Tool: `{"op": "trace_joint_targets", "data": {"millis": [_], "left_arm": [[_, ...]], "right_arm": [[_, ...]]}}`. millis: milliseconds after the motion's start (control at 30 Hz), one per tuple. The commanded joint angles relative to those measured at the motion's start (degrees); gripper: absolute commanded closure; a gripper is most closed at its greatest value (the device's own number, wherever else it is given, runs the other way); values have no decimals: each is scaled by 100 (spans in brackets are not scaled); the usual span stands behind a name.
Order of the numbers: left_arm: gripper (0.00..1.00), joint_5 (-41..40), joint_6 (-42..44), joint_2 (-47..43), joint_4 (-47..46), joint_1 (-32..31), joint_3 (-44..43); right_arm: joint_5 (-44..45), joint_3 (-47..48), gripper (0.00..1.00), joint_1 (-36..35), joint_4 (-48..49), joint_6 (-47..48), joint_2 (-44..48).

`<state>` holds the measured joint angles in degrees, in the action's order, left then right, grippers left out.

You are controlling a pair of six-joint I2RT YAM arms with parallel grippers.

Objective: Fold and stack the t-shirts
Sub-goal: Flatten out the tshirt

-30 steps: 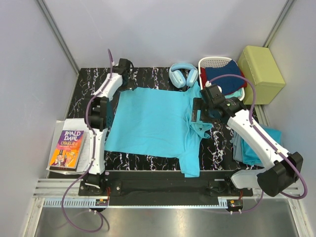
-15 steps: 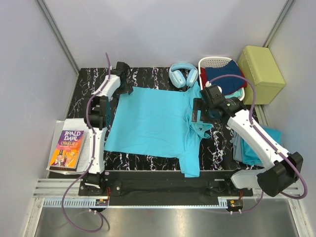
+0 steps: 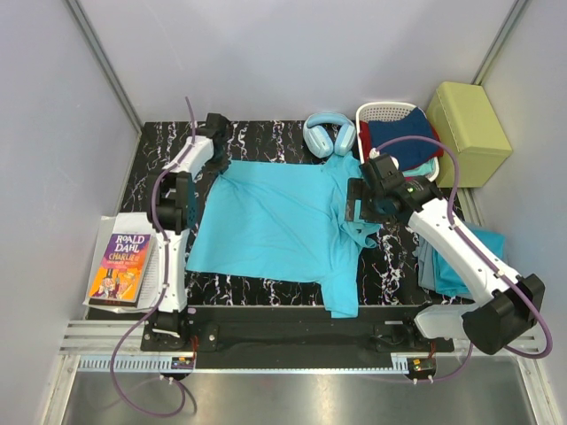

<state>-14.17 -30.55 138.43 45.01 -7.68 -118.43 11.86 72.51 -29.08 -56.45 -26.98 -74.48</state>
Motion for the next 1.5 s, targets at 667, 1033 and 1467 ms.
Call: {"op": "trace_joint_targets", "data": {"millis": [667, 1033, 1467], "left_arm": [[100, -867, -92, -308, 702, 1023, -83], [1, -876, -189, -1588, 404, 551, 355], [1, -912, -759, -4392, -335, -1103, 4088]], "right_arm": [[45, -35, 8, -1, 37, 88, 171], [-175, 70, 4, -1, 265, 132, -101], [-1001, -44, 27, -1, 1364, -26, -1182]]}}
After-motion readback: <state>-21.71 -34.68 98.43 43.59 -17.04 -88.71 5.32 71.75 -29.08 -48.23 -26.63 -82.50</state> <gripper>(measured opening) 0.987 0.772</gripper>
